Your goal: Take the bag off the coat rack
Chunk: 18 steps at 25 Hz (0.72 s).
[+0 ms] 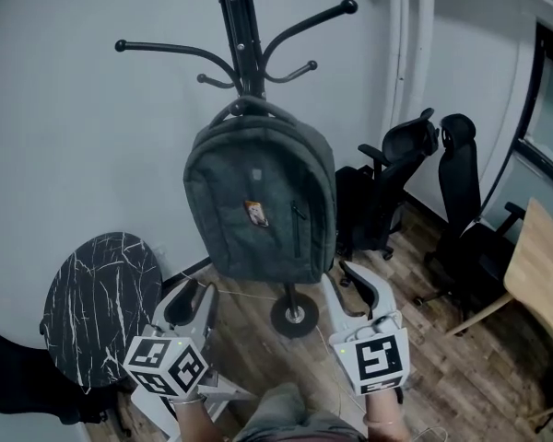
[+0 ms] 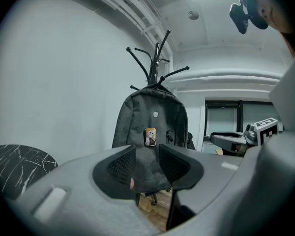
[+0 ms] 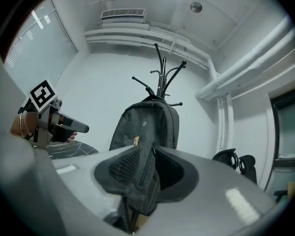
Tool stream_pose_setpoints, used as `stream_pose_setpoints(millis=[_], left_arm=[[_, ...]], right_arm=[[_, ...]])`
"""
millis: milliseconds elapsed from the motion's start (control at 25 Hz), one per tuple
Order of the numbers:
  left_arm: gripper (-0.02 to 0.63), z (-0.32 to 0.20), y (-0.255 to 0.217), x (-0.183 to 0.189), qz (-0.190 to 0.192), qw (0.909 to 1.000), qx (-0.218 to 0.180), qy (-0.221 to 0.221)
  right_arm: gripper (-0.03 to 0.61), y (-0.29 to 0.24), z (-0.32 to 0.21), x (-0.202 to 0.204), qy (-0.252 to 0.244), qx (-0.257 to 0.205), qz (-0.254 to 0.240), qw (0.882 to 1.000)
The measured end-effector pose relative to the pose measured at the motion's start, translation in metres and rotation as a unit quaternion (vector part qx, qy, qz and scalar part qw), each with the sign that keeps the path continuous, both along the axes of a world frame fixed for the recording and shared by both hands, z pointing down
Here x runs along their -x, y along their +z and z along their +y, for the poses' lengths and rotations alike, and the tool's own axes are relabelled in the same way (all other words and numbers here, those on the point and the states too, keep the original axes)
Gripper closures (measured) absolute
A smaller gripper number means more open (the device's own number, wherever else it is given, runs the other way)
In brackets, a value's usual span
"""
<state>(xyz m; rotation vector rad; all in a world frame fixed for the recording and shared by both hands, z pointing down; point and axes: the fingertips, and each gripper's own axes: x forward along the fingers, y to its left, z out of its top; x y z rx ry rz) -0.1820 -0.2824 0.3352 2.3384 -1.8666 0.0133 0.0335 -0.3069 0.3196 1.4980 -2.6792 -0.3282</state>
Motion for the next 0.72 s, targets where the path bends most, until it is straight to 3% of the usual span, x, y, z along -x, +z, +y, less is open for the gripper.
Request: stream_pose_setpoints(millis=[720], left_arm=[[0.432, -0.094, 0.014, 0.041, 0.002, 0.9998, 0.019, -0.001]], right_arm=[[0.434, 0.013, -0.085, 0.004, 0.049, 0.02, 0.011, 0.999]])
